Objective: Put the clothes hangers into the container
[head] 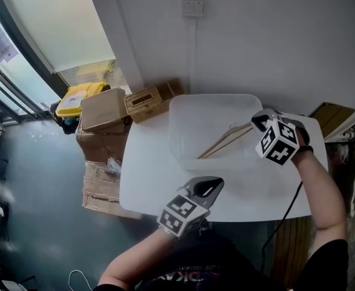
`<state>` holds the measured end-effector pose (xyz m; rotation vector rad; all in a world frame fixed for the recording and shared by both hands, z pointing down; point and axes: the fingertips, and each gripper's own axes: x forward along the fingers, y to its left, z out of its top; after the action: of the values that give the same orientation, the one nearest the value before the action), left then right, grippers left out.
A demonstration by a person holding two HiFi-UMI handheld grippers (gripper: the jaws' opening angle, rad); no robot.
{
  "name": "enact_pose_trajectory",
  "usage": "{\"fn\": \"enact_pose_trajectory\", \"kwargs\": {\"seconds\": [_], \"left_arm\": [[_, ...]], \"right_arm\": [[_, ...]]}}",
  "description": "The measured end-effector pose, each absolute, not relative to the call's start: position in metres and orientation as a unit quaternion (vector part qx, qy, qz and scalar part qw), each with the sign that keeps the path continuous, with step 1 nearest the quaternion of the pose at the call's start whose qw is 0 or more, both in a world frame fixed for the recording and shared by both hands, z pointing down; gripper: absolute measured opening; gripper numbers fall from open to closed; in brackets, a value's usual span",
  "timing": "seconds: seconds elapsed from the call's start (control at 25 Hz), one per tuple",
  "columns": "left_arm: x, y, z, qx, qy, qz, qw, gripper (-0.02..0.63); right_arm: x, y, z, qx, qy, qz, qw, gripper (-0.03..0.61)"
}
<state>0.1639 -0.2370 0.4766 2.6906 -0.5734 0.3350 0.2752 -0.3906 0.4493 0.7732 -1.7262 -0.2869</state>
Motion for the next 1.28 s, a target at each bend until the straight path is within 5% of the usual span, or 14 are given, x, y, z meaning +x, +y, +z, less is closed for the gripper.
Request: {"fn": "enact_pose_trajectory", "kwargs": {"seconds": [0.24,0.44,0.88,1.28], "left_arm": [[0.118,-0.213,0.462,0.960,-0.183,0.124,0.168,0.005],[0.082,-0.194,0.450,0.965,-0.175,0.114,0.158,0.005],[0.015,-0.145,0.448,0.971,-0.149,0.109,0.155,0.005],[-0.040,-0.092,0.469,0.970,-0.126,0.125,0.169,0.005]], "right_arm": [[0.222,-0.344,0.404,0.465,-0.812,-0.008,0.352,0.002],[0.179,-0.289,0.395,0.510,-0.826,0.059,0.232,0.002],[0.082,-0.187,0.421,0.543,-0.818,0.132,0.137,0.002],[0.016,-0.105,0.463,0.555,-0.802,0.188,0.118,0.002]]}}
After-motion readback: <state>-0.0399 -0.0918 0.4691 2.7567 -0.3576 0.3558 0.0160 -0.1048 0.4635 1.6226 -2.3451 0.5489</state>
